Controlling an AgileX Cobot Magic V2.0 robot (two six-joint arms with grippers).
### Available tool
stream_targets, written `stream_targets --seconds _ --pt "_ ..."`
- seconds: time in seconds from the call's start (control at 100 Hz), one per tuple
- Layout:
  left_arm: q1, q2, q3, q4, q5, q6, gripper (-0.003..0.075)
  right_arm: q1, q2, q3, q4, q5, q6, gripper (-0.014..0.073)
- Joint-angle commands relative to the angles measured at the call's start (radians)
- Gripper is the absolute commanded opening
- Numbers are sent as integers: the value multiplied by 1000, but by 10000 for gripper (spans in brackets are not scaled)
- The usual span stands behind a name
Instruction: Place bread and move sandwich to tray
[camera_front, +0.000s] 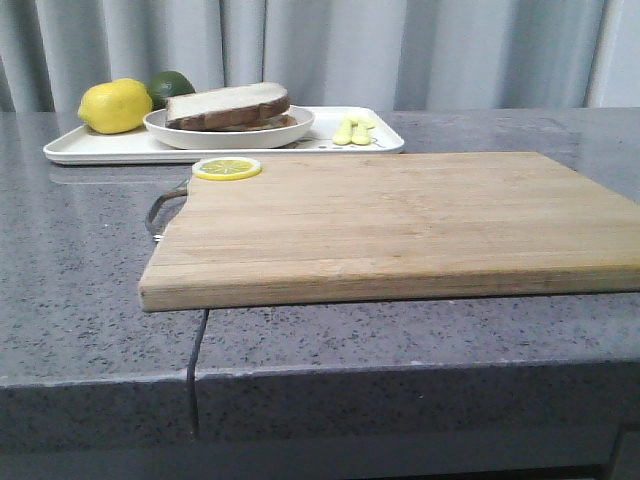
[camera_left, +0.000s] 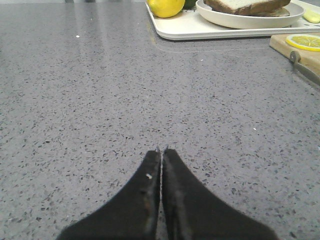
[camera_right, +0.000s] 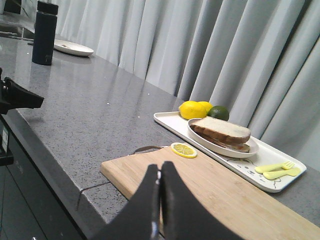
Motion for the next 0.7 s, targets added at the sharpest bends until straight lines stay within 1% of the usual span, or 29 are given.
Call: stream_targets --seconds 0.0,0.57,0.69 --pt "0 -30 15 -7 -62 -6 -20 -2 -16 -27 15 -74 -4 -61" --pt "0 -30 15 -7 -62 -6 -20 -2 -16 -27 15 -74 -4 -61" --pt "0 -30 15 -7 -63 -6 -20 -2 -14 -1 14 -87 -4 -61"
